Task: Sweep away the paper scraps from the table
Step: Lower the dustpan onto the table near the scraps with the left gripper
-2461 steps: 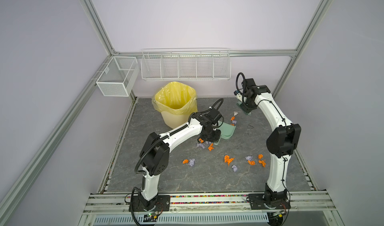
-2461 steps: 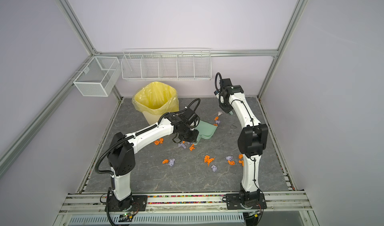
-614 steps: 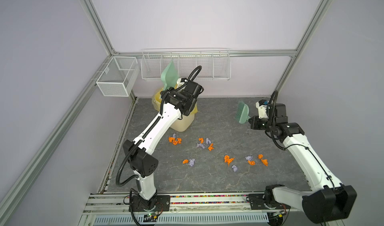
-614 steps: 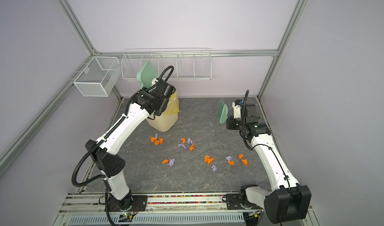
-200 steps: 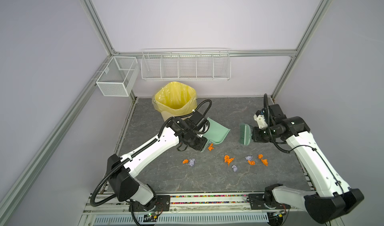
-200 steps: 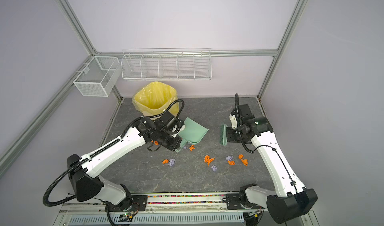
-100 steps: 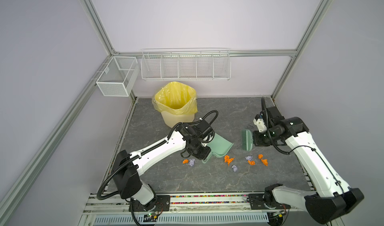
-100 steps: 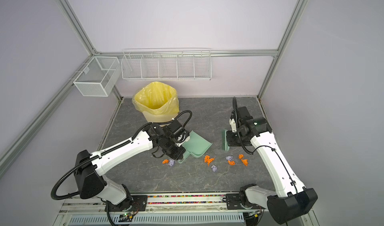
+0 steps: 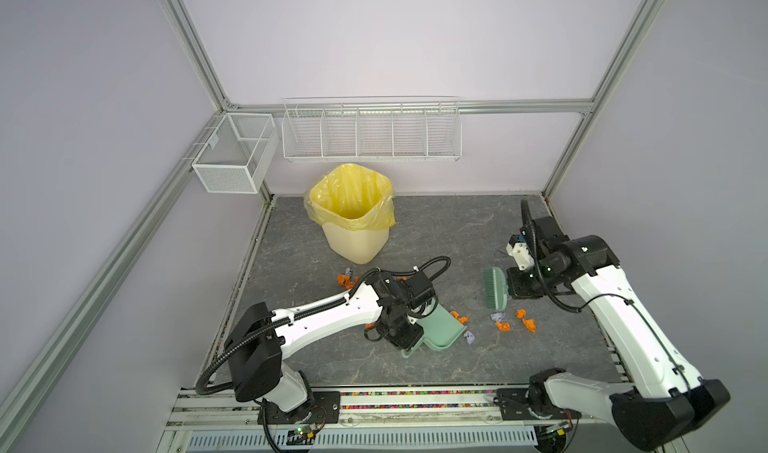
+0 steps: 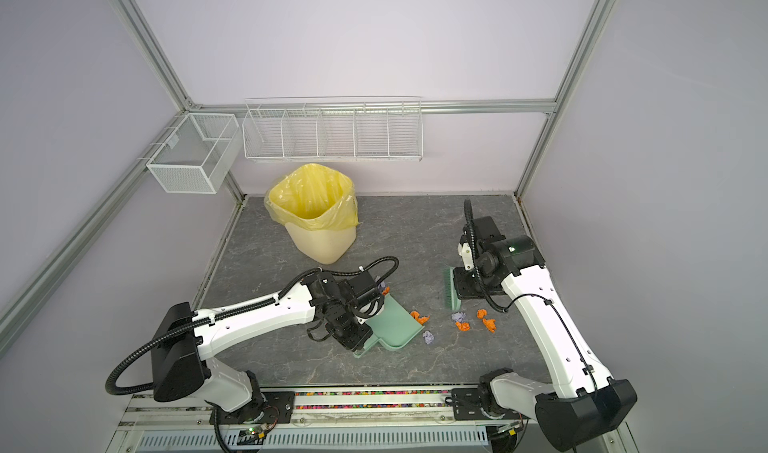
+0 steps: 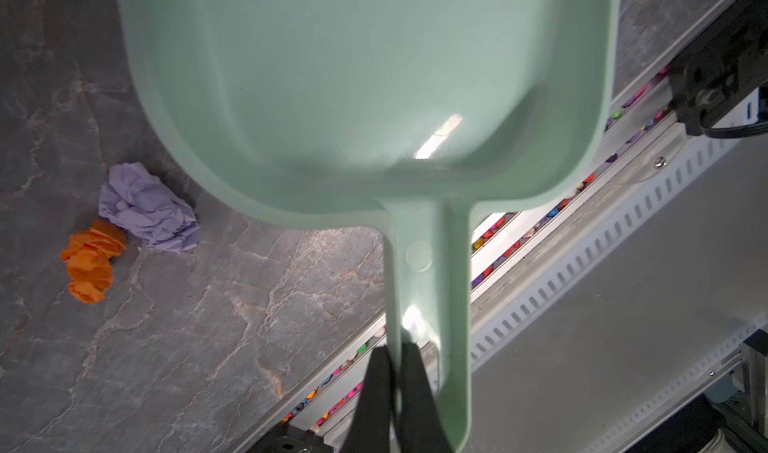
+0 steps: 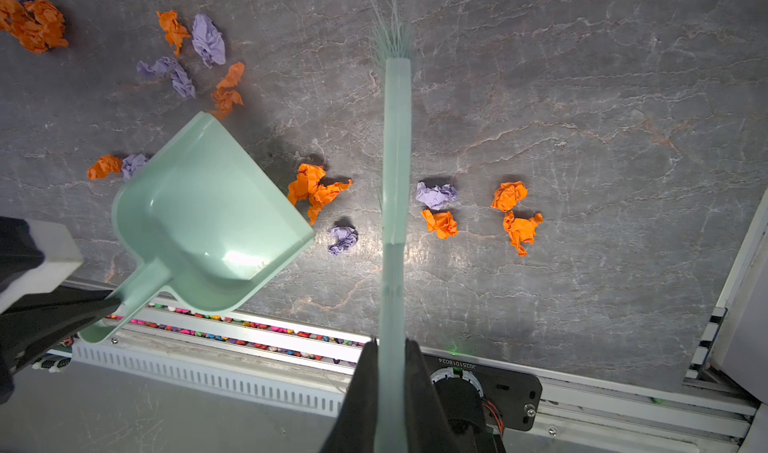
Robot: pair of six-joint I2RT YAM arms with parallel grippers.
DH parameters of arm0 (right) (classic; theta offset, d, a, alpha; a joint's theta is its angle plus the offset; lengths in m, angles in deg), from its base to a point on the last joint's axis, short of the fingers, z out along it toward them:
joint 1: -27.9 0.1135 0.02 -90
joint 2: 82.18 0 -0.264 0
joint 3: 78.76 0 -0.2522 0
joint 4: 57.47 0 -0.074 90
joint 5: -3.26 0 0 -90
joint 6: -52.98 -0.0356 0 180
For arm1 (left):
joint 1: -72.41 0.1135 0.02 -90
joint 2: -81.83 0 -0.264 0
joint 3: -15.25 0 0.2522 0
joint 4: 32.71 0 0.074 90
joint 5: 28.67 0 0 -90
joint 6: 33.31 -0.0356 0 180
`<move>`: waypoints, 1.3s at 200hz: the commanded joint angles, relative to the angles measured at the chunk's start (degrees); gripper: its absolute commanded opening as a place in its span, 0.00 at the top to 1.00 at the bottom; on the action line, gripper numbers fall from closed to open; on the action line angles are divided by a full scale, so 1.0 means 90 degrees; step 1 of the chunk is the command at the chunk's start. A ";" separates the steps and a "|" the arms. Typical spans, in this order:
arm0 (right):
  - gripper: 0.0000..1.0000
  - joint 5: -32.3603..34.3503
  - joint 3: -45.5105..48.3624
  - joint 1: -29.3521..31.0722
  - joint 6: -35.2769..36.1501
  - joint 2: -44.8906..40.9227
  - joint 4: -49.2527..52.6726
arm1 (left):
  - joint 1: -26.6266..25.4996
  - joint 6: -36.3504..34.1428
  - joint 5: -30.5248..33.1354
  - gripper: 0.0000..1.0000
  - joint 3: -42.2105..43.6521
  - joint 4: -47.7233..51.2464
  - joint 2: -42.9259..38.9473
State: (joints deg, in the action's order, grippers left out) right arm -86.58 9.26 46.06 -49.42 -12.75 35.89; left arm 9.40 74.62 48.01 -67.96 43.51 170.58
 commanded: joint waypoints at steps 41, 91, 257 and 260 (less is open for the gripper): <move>0.93 -0.0023 0.0034 0.0109 0.0052 -0.0048 0.0208 | -0.0061 0.0288 0.0200 1.00 0.0322 -0.0250 -0.0348; 0.93 0.0114 -0.0154 0.0198 0.0156 0.0174 0.0366 | -0.0257 0.0322 0.0221 1.00 0.0477 -0.0266 -0.0359; 0.93 0.0085 0.0354 0.0791 -0.0162 0.0377 0.0093 | -0.0703 0.0502 0.0390 1.00 0.0686 -0.0388 0.0053; 0.93 0.0100 0.0365 0.0787 -0.0163 0.0372 0.0084 | -0.0706 0.0475 0.0409 1.00 0.0677 -0.0360 0.0079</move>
State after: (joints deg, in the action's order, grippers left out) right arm -86.10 11.18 52.55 -50.30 -10.04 37.48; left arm 3.83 78.95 48.54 -60.44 37.83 169.07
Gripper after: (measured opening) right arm 0.115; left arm 0.048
